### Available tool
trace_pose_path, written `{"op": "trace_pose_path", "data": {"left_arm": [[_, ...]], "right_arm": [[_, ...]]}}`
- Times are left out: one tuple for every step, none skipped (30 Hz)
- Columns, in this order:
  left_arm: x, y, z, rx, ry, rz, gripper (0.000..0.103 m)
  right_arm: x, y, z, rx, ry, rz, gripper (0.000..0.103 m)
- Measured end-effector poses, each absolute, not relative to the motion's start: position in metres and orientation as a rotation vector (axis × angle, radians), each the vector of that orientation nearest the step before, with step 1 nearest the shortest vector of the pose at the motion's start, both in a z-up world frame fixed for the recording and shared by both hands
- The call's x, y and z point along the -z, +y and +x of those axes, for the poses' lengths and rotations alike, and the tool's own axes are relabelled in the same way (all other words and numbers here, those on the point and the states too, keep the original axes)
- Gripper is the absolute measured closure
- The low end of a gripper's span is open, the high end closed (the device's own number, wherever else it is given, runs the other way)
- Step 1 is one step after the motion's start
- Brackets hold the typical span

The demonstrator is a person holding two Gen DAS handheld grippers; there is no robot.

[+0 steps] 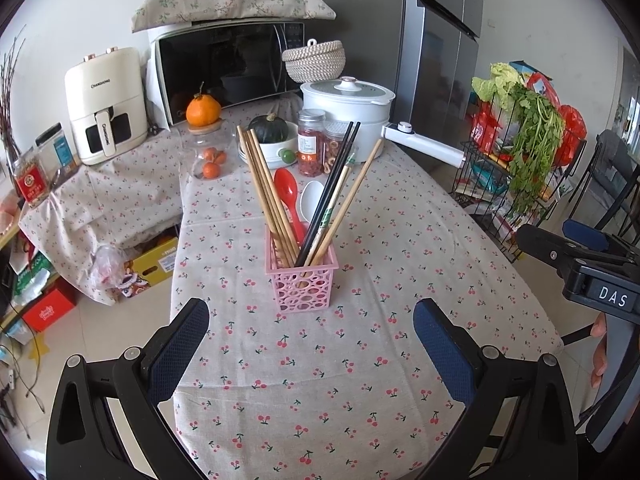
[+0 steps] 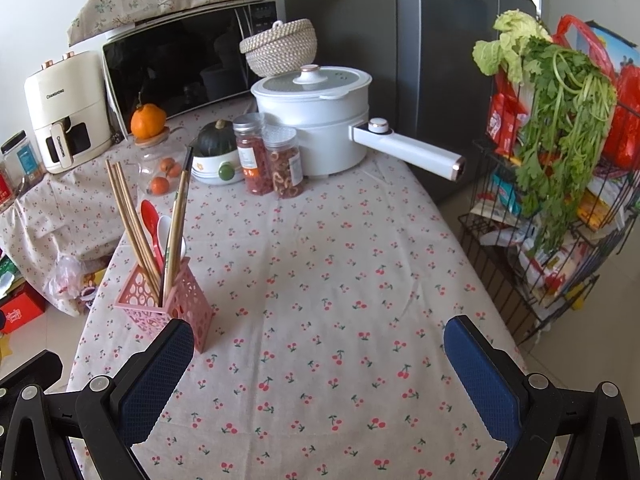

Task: Organize utensils

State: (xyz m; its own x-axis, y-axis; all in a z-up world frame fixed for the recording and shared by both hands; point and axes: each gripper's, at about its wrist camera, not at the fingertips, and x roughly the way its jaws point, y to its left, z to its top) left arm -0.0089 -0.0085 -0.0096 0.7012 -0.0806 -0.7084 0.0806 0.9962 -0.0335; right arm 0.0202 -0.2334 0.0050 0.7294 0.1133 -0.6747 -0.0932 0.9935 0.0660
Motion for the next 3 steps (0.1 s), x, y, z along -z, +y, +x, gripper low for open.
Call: {"op": "trace_pose_path", "data": {"left_arm": [[0.0105,-0.0084,-0.0083,0.089,0.791,-0.001,0.0],[0.0115,-0.0089,-0.007,0.088,0.794,-0.001,0.0],[0.0126,-0.0091,-0.0058,0.086,0.797,-0.001,0.0]], "right_arm": [[-0.0043,-0.2335,0.0205,-0.114,0.745,0.028,0.0],[-0.0036,-0.2336,0.0211,-0.114,0.746,0.028,0.0],[-0.0028,-0.2339,0.0219,-0.114,0.748,0.028,0.0]]}}
